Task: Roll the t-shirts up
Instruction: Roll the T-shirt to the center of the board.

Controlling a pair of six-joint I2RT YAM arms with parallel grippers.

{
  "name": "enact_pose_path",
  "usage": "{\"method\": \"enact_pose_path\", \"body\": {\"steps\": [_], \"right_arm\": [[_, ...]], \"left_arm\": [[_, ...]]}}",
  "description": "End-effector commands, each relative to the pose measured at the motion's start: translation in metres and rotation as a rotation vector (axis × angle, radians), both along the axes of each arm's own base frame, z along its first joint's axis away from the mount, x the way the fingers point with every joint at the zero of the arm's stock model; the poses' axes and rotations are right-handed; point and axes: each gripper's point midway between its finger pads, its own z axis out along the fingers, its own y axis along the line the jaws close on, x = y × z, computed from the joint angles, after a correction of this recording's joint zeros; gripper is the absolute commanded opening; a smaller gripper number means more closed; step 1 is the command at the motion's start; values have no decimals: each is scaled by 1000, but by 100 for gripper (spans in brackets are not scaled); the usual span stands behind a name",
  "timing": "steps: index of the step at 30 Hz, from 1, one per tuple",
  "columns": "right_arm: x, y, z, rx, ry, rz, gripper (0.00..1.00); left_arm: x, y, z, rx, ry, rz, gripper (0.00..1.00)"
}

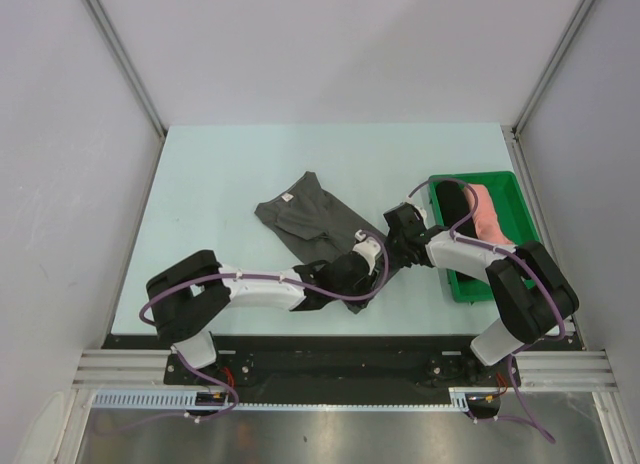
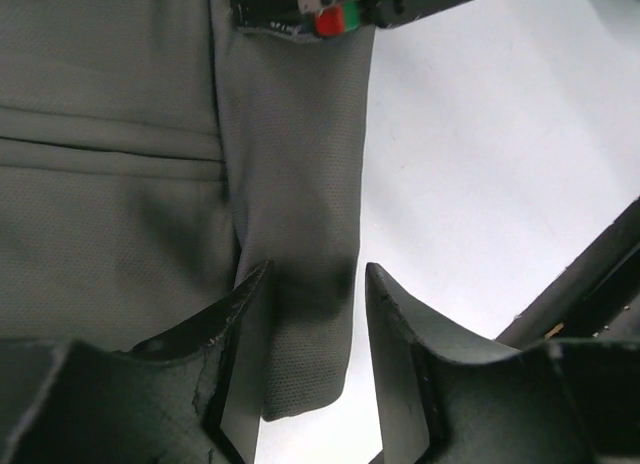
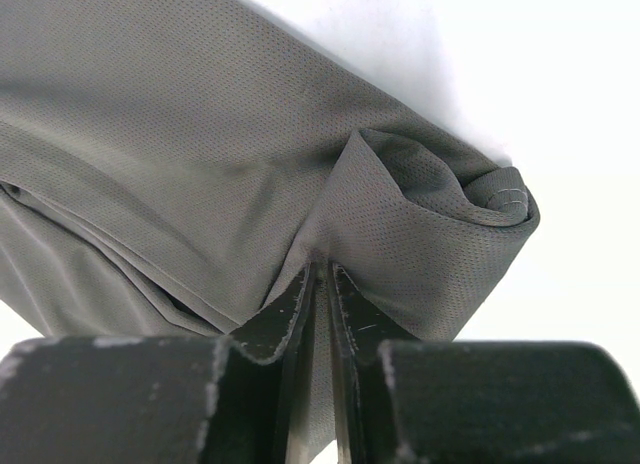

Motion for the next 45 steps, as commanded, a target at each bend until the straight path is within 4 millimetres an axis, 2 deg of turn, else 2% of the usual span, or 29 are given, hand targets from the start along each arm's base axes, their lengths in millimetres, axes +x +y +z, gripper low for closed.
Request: {"method": "enact_pose_path", "body": {"steps": [1, 5, 10, 15, 17, 21, 27, 31, 34, 42, 45], "right_arm": [[6, -9, -1, -40, -7, -12, 16], [6, -7, 4, -29, -20, -5, 24], [10, -7, 18, -17, -59, -1, 41], [13, -17, 44, -14, -121, -32, 52], [13, -24, 51, -22, -136, -54, 53], [5, -34, 52, -56, -121, -70, 51], [-5, -43, 46, -66, -112, -81, 50], [-9, -42, 37, -46, -88, -94, 50], [-7, -41, 27, -38, -76, -110, 50], [16, -30, 19, 7, -116, -159, 49], [17, -32, 8, -1, -96, -188, 45]], "left_arm": [[1, 3, -5, 2, -2, 23, 45], [-1, 5, -13, 17, 11, 24, 42], [-3, 8, -17, 25, 24, 37, 34], [-4, 12, -23, 37, 42, 51, 28], [-5, 14, -26, 41, 47, 54, 27], [-7, 16, -28, 45, 55, 61, 27], [-7, 16, -28, 44, 60, 61, 27], [-7, 16, -28, 42, 63, 63, 26], [-8, 16, -28, 42, 65, 61, 26], [-10, 15, -25, 28, 64, 48, 27], [-10, 14, -23, 23, 59, 42, 27]]}}
